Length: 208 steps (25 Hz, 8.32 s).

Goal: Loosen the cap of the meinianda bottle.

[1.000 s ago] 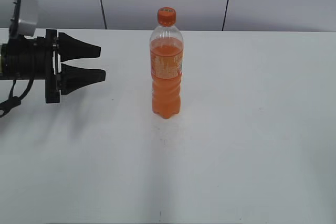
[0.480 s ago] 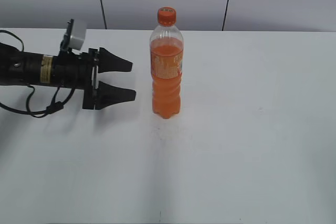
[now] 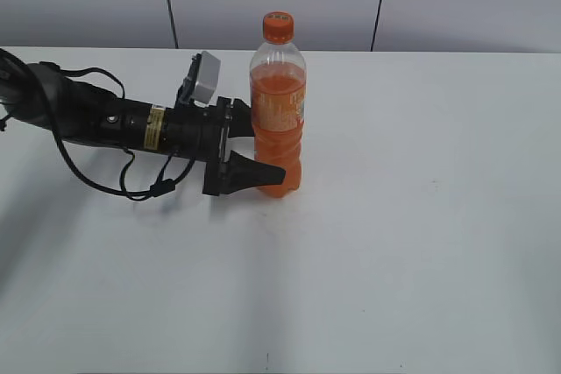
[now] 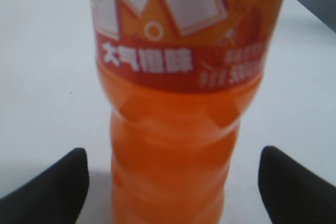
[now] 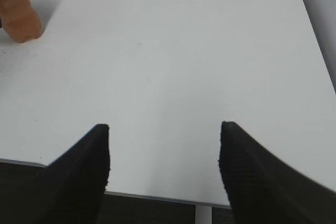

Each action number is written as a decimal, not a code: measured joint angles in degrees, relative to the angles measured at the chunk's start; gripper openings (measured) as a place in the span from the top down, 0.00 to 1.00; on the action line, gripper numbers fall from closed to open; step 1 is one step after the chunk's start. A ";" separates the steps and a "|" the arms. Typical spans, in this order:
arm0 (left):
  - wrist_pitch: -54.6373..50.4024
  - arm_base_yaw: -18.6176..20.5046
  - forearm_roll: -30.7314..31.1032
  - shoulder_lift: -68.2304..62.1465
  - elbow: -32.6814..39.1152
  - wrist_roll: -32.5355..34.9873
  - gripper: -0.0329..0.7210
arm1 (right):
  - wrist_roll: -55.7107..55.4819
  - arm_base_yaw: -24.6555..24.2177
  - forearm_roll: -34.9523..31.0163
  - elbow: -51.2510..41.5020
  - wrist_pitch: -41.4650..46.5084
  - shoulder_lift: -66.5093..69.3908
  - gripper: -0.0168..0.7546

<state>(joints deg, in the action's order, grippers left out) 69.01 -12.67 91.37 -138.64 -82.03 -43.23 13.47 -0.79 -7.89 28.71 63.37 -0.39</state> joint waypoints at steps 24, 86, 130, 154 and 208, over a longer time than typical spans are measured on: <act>0.34 -2.51 -5.22 -2.36 -2.12 -0.97 0.42 | 0.00 0.00 0.00 0.00 0.00 0.00 0.34; 0.03 -2.61 -6.71 -2.46 -2.17 -0.88 0.42 | -18.80 3.28 -10.58 79.88 6.34 102.79 0.34; -0.02 -3.82 -6.01 -2.46 -2.22 1.08 0.42 | -30.63 32.58 -5.01 89.12 6.37 117.75 0.34; -0.02 -3.84 -6.01 -2.46 -2.22 1.08 0.42 | -30.58 32.61 -5.26 87.72 6.37 117.53 0.48; 0.03 -3.84 -5.82 -2.46 -2.22 1.27 0.42 | 15.49 32.61 -5.50 87.24 6.29 117.67 0.63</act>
<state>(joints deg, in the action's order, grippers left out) 69.05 -16.51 85.55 -141.11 -84.25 -41.96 28.95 31.82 -13.39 115.95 69.65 117.28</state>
